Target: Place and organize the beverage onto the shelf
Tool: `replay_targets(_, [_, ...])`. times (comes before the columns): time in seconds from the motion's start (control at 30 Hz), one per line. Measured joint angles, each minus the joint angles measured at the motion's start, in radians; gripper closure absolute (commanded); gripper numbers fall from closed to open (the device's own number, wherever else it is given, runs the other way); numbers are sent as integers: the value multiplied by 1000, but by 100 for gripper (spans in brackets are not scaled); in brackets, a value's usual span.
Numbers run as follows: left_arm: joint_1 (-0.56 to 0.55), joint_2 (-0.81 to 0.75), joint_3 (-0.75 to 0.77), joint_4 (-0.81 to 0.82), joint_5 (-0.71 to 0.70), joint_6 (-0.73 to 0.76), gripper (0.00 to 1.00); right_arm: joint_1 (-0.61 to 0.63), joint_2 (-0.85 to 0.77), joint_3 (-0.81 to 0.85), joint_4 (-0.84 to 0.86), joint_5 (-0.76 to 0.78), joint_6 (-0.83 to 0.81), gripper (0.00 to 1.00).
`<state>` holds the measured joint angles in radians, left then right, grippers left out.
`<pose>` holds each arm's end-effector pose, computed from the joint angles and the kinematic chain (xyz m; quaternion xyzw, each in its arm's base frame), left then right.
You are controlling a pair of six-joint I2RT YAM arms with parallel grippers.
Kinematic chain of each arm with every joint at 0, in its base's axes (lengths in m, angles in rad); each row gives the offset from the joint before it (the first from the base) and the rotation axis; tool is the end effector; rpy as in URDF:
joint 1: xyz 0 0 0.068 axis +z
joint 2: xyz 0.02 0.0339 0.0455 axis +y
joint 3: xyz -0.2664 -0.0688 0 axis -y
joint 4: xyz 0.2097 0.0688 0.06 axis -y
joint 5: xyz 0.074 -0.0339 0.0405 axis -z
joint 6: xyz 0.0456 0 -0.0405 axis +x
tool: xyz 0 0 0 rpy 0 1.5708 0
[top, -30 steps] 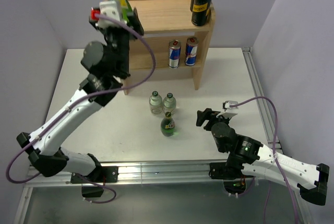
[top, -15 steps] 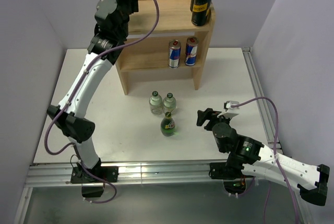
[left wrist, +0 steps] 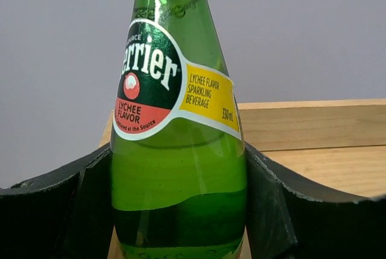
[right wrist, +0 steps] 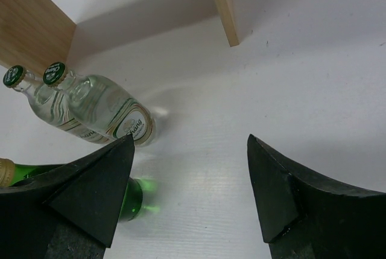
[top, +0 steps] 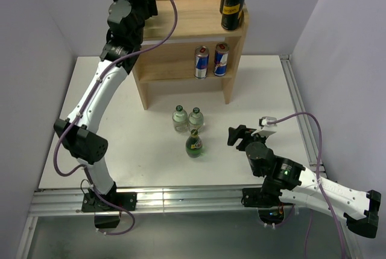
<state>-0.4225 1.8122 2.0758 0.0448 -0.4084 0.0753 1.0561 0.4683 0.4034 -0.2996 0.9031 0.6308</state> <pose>0.3548 -0.1397 0.5199 -0.0163 0.6004 -0.0187 0.7993 0.0759 0.0615 0.2436 0.0856 0.7766 0.1423 0.6078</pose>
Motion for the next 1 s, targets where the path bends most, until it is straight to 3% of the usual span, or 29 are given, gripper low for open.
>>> replay_targets(0.5, [4, -284, -457, 299, 49, -150, 100, 0, 6, 0, 0, 2, 1, 18])
replay_targets(1.0, [-58, -219, -417, 369, -35, -85, 99, 0, 4, 0, -1, 6, 4, 18])
